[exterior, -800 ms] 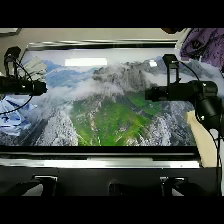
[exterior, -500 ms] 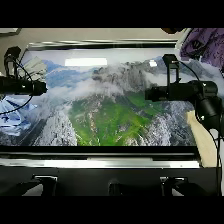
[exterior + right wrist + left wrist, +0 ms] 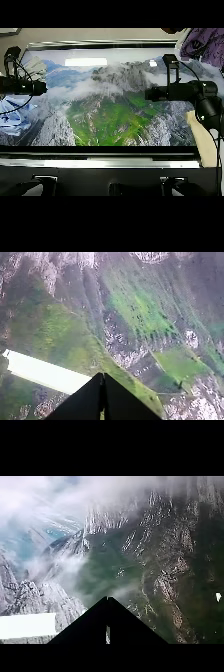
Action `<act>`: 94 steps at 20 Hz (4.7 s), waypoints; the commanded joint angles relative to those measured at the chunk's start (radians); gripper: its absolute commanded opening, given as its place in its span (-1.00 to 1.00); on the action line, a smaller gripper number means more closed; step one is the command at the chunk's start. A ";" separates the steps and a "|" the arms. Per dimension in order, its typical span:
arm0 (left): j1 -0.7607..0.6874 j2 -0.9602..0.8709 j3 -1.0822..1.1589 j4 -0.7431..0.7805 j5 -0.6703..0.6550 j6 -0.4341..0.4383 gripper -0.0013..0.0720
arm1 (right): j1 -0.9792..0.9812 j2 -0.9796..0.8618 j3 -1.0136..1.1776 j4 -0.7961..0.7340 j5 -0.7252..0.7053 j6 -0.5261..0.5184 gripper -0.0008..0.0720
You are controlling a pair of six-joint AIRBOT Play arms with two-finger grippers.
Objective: Fold the clothes and pants, and hang the long-sleeved shirts on hangers.
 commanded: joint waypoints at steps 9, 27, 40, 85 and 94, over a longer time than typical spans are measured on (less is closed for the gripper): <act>0.000 0.000 0.000 0.000 0.006 0.000 -0.91 | 0.001 0.001 0.001 0.001 0.001 0.004 -0.88; 0.579 -0.284 -0.146 0.161 0.348 -0.301 1.00 | 0.001 0.000 0.001 0.001 -0.060 0.004 -0.56; 0.239 -0.166 -0.108 -0.171 0.046 -0.119 -0.92 | 0.001 0.075 0.001 -0.061 -0.159 0.000 -0.61; 0.097 0.011 -0.274 -0.271 -0.139 -0.132 0.54 | -0.181 -0.438 -0.237 0.586 0.089 -0.325 -0.74; -0.036 -0.067 -0.762 -0.757 0.200 0.166 0.54 | -0.180 -0.332 -0.237 0.563 -0.012 -0.336 -0.88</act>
